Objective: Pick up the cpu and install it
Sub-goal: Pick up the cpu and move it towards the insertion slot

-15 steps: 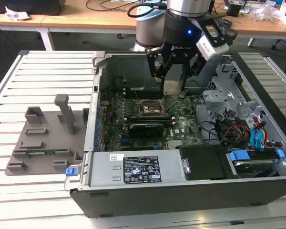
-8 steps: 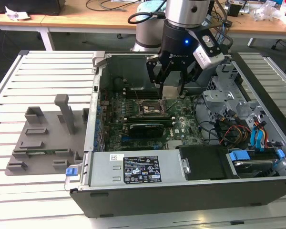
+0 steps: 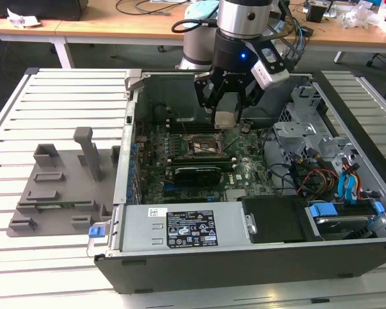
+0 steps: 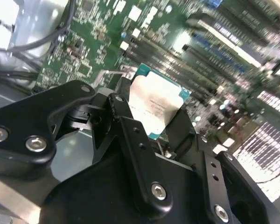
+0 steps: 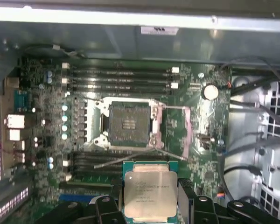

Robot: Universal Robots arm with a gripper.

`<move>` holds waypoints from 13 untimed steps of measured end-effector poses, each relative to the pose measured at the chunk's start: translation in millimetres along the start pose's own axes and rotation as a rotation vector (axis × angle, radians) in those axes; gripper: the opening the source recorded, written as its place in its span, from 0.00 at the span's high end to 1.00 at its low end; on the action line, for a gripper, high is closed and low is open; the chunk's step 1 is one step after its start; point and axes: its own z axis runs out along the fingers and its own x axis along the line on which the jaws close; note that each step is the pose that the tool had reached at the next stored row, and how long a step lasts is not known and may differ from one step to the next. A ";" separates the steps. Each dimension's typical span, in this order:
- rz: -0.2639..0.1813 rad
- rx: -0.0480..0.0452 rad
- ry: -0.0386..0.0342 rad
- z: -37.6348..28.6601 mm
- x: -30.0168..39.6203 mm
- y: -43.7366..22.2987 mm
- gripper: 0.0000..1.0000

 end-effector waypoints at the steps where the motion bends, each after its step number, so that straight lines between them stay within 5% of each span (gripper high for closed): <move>1: 0.000 -0.0002 -0.0001 2.2 1.0 1.1 0.45; 13: 0.000 0.0000 0.0000 4.4 3.2 1.8 0.45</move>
